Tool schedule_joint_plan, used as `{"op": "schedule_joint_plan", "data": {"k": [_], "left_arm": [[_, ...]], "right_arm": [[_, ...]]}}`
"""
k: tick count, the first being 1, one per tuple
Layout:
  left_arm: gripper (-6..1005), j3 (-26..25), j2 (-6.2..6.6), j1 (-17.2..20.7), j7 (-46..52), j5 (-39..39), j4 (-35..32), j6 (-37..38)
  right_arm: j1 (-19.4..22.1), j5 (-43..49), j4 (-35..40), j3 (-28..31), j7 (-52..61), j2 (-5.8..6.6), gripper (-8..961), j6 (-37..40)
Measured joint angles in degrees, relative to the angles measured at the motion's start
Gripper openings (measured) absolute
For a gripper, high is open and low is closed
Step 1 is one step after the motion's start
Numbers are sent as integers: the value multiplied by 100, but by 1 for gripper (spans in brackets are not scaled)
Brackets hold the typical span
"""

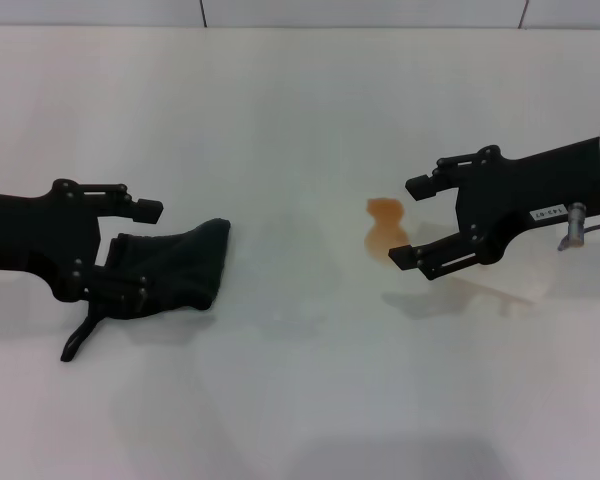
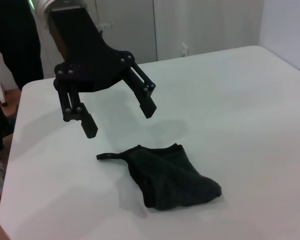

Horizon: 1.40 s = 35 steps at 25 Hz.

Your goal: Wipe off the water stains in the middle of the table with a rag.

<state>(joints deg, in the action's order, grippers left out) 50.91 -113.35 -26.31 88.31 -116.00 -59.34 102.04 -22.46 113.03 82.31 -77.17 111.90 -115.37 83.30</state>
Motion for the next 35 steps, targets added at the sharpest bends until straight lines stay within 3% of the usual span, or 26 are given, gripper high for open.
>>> {"op": "schedule_joint_plan", "data": {"k": [24,35], "left_arm": [[879,1,-27,-50,32,1,-34,9],[879,6,-44,-50,37,-22,-28,0]], "right_arm": [[-4,152,-40,127,130,36,858,1],[-638,1686,-26,635,1266,59,858,848]]}}
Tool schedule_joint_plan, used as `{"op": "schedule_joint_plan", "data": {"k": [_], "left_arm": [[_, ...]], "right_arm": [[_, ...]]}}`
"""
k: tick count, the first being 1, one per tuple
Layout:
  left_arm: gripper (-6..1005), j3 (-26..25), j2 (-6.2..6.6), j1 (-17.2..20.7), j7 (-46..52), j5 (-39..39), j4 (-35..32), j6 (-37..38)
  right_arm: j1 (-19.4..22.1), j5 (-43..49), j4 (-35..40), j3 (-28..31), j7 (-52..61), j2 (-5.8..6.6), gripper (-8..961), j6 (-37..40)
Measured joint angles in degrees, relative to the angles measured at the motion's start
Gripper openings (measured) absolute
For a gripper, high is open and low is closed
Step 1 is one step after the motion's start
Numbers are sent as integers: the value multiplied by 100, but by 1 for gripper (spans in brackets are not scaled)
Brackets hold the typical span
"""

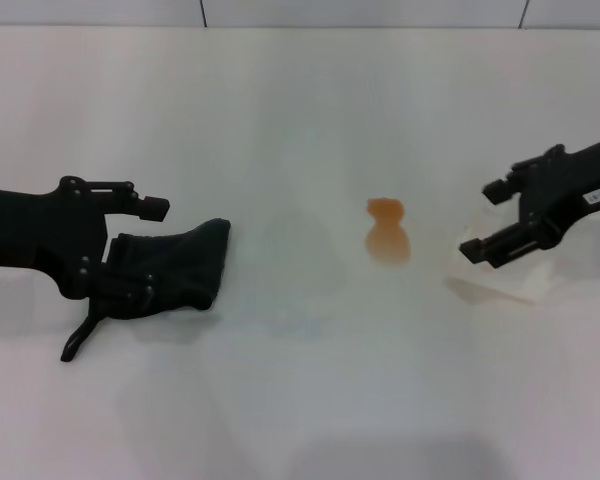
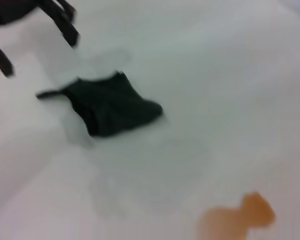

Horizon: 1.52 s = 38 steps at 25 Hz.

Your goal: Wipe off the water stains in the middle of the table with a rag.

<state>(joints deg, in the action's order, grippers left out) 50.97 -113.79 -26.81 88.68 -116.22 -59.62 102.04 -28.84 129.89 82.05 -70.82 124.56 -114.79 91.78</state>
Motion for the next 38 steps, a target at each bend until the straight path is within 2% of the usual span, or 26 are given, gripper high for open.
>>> {"op": "schedule_joint_plan", "data": {"k": [25,38], "left_arm": [[878,0,-46,-9,52,-6,-6,-1],[878,0,-53,-10,46,-5,7,-42]], "right_arm": [[-371,1026,-236,-46,437,-27,857,294],[-480,1240,-472,-256,508,-44,856,90]]}}
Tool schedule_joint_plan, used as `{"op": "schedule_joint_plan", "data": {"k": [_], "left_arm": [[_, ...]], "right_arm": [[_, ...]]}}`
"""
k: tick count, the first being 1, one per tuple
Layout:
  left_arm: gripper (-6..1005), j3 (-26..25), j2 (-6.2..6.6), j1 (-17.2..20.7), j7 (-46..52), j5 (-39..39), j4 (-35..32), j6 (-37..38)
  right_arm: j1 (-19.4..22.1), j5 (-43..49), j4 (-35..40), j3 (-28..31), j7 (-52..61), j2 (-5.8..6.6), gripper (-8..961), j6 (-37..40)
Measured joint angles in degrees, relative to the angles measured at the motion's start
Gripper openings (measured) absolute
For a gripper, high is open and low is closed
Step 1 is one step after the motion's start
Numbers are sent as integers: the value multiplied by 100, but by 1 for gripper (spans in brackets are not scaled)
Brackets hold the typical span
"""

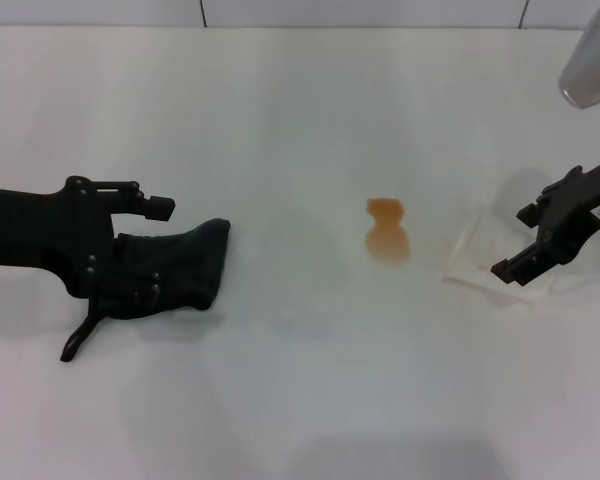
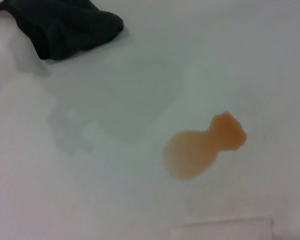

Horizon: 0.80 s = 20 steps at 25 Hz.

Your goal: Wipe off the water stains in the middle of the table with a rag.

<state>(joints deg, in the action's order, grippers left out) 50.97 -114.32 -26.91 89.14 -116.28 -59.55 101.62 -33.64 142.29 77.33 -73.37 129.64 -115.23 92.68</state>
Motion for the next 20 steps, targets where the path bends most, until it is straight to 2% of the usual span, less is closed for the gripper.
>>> {"op": "schedule_joint_plan", "data": {"k": [20], "left_arm": [[878,-6,7,-7,-24,0,11,-20]], "right_arm": [[-16,55,-328,-161,-14,-7,856,-340]]}}
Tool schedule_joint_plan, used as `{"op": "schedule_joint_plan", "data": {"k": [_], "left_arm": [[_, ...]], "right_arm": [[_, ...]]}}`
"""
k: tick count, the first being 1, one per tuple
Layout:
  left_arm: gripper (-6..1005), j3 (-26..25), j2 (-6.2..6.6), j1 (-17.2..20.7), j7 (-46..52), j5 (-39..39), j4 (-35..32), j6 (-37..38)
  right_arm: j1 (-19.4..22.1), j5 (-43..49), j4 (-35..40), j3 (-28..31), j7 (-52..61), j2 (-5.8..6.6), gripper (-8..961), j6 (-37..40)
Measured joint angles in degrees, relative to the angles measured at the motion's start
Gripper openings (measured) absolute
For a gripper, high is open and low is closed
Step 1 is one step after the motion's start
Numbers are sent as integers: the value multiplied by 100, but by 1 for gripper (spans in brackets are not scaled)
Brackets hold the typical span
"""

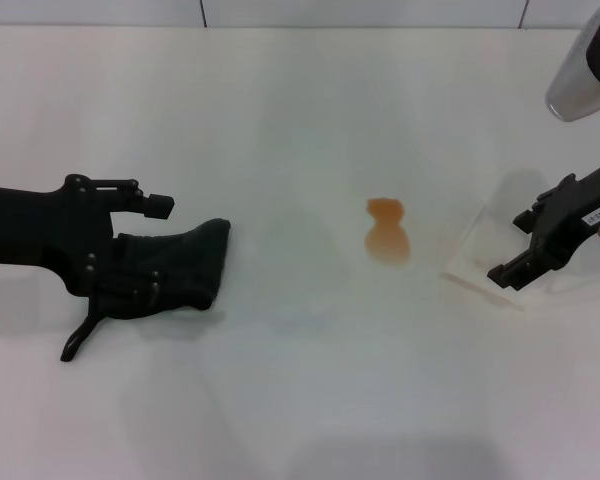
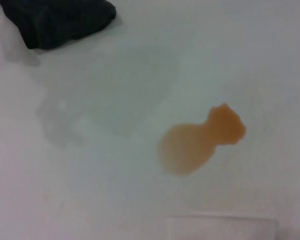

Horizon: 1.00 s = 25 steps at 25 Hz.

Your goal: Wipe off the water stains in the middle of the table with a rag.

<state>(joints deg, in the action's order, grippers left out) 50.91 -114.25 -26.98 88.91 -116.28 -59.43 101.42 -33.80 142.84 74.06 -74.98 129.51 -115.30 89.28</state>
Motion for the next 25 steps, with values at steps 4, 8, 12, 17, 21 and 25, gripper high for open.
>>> {"op": "schedule_joint_plan", "data": {"k": [4,8,12,17,21,25], "left_arm": [[879,2,0,0,-12,0,2,0],[879,-3,0,0,-14,0,7,0],[879,-2,5,0,-14,0,10,1],[879,4,1,0,-14,0,11,1],[879,6,0,0,-11,0,11,1],[879,6,0,0,-10,0,11,1]], "right_arm": [[-1,0,-60,0,1,-2,855,-26],[-4,-2,-121,-1,1,-2,855,-43],[-12,-2,-129,-9,7,-2,855,-33],[-37,-3,-199,-38,9,-2,839,-14],[-50,-3,-277,-86,11,-2,818,-19],[-52,-1,-271,-96,13,-2,797,-19]]}}
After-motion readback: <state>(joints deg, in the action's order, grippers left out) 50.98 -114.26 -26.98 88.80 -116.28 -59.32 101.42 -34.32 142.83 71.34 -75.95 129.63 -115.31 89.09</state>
